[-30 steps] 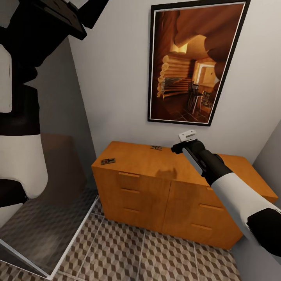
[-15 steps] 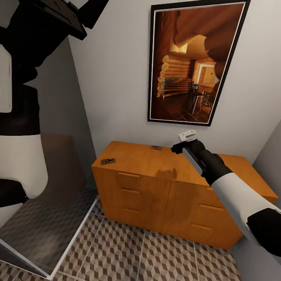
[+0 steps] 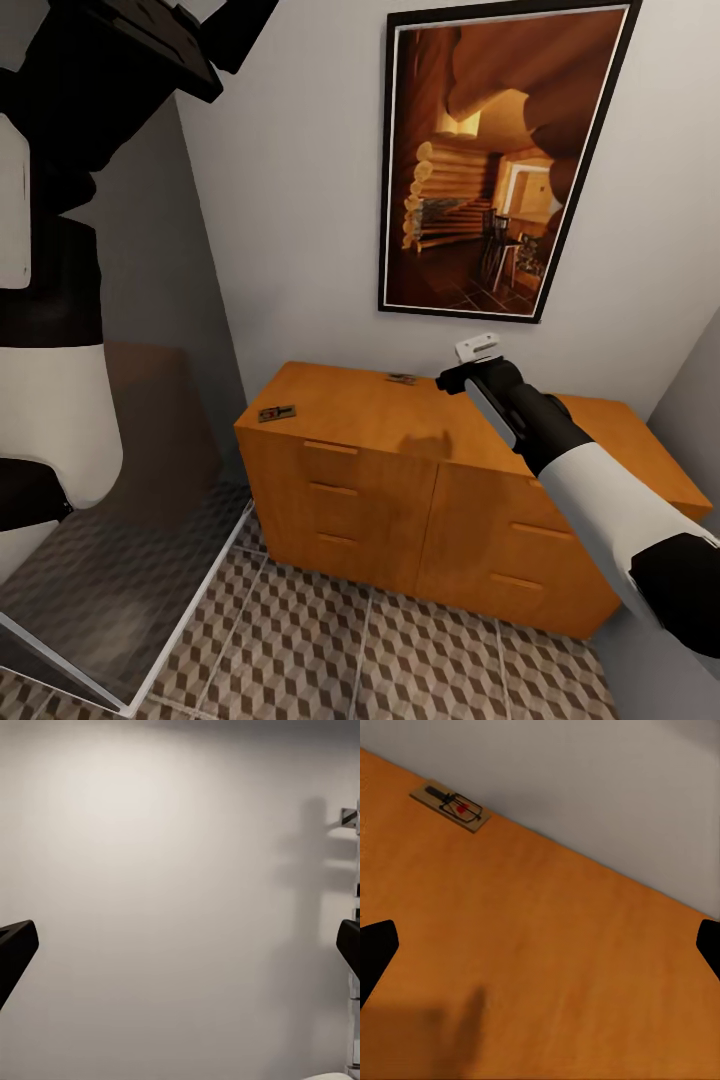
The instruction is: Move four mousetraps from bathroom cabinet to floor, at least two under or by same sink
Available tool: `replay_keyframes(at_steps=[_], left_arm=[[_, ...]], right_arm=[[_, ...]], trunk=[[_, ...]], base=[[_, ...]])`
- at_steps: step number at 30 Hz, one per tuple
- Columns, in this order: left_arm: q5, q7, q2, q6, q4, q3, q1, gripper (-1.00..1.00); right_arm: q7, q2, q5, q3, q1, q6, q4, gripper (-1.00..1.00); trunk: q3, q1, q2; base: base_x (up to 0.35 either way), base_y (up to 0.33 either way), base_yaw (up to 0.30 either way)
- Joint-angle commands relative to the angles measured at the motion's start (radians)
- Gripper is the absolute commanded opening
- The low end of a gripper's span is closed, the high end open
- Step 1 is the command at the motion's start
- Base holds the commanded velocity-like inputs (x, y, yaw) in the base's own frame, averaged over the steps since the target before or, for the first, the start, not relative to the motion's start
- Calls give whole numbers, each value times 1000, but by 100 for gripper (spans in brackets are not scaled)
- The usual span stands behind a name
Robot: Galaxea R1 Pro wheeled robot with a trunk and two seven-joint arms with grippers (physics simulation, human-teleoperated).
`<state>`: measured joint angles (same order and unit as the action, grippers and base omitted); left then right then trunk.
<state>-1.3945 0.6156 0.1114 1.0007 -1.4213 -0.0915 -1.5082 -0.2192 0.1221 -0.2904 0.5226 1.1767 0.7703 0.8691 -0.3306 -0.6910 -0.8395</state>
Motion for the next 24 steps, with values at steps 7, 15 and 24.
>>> replay_keyframes(at_steps=[7, 15, 24], left_arm=[[0, 5, 1, 3, 1, -1, -1, 100], [1, 5, 1, 3, 1, -1, -1, 100], [2, 6, 1, 3, 1, -2, -1, 100]], right_arm=[[-12, -19, -7, 5, 1, 3, 1, 100], [-15, -26, -4, 5, 0, 3, -2, 100], [-15, -27, -4, 5, -7, 3, -6, 100]], trunk=[[-1, 0, -1], [-1, 0, -1], [-1, 0, -1]], base=[[0, 0, 0], [0, 0, 0], [0, 0, 0]])
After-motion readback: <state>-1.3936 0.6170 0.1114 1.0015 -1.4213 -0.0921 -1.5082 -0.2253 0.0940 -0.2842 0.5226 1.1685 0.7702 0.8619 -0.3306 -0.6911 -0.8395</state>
